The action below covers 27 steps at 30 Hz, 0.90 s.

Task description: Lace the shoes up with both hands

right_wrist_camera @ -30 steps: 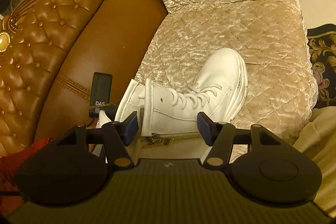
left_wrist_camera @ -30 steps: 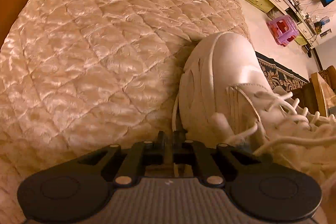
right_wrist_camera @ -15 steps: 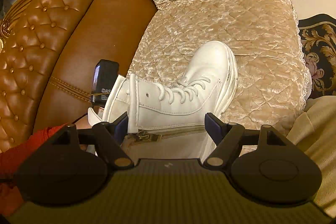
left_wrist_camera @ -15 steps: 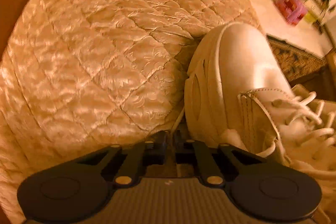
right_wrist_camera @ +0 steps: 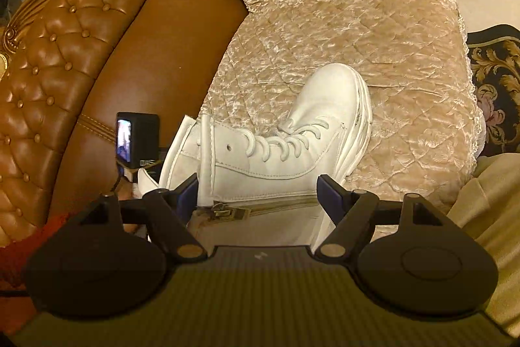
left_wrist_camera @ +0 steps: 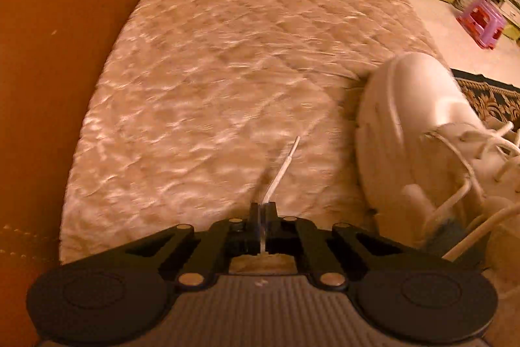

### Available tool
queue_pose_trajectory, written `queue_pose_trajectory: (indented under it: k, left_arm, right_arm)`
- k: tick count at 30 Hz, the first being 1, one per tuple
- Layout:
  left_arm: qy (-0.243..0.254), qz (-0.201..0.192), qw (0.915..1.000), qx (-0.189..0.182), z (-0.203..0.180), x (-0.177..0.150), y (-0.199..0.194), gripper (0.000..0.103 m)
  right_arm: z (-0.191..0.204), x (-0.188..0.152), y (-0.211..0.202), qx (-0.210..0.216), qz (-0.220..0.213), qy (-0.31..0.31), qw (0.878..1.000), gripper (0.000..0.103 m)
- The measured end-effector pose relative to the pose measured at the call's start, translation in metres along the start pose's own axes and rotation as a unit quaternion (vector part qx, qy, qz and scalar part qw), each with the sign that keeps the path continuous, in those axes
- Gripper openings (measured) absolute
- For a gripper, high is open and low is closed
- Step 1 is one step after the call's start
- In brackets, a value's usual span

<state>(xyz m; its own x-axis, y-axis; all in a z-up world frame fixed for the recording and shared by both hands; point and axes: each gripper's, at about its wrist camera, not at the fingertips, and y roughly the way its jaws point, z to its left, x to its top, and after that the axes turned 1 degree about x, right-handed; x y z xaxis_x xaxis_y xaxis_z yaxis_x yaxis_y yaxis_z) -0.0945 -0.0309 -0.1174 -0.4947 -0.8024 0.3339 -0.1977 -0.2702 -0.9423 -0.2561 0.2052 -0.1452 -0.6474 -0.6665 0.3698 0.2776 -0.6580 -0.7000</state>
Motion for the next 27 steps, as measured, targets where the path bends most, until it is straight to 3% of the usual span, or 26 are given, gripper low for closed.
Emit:
queue_pose_trajectory:
  k: [3,6,7,8,10,12,14,16,22,27]
  left_arm:
    - [-0.016,0.021,0.9995,-0.016,0.010,0.005,0.012,0.009]
    - [-0.018,0.011,0.9994,-0.029,0.010,0.009,0.012,0.037]
    - [-0.011,0.005,0.9995,-0.030,0.006,0.010,0.012,0.052]
    - [0.000,0.000,0.9996,-0.027,0.002,0.011,0.012,0.054]
    - [0.025,0.000,0.9996,-0.013,-0.007,0.013,0.016,0.049]
    - [0.028,-0.001,0.9995,-0.016,-0.012,0.014,0.020,0.038]
    - [0.025,-0.005,0.9994,-0.022,-0.012,0.014,0.020,0.017]
    - [0.018,-0.012,0.9993,-0.030,-0.007,0.012,0.019,0.003]
    - [-0.017,-0.027,0.9959,-0.085,0.017,0.017,0.009,0.003]
    - [-0.010,-0.031,0.9840,-0.175,0.025,0.035,-0.029,0.003]
  right_arm:
    - [0.001,0.001,0.001,0.000,0.001,-0.002,1.000,0.083]
    - [0.002,0.000,0.000,-0.003,0.000,-0.004,1.000,0.083]
    - [0.002,0.000,0.000,-0.005,-0.001,-0.004,1.000,0.083]
    - [0.002,0.000,0.000,-0.006,-0.002,-0.004,1.000,0.083]
    - [0.003,0.000,0.000,-0.007,-0.004,-0.004,1.000,0.083]
    - [0.006,0.001,0.000,-0.010,-0.006,-0.009,1.000,0.083]
    - [0.010,0.001,-0.002,-0.016,-0.012,-0.021,1.000,0.083]
    - [0.014,0.001,-0.007,-0.018,-0.023,-0.030,0.999,0.083]
    - [0.022,0.004,-0.019,-0.027,-0.054,-0.050,0.997,0.083]
    - [0.037,0.006,-0.027,-0.072,-0.060,-0.088,0.992,0.083]
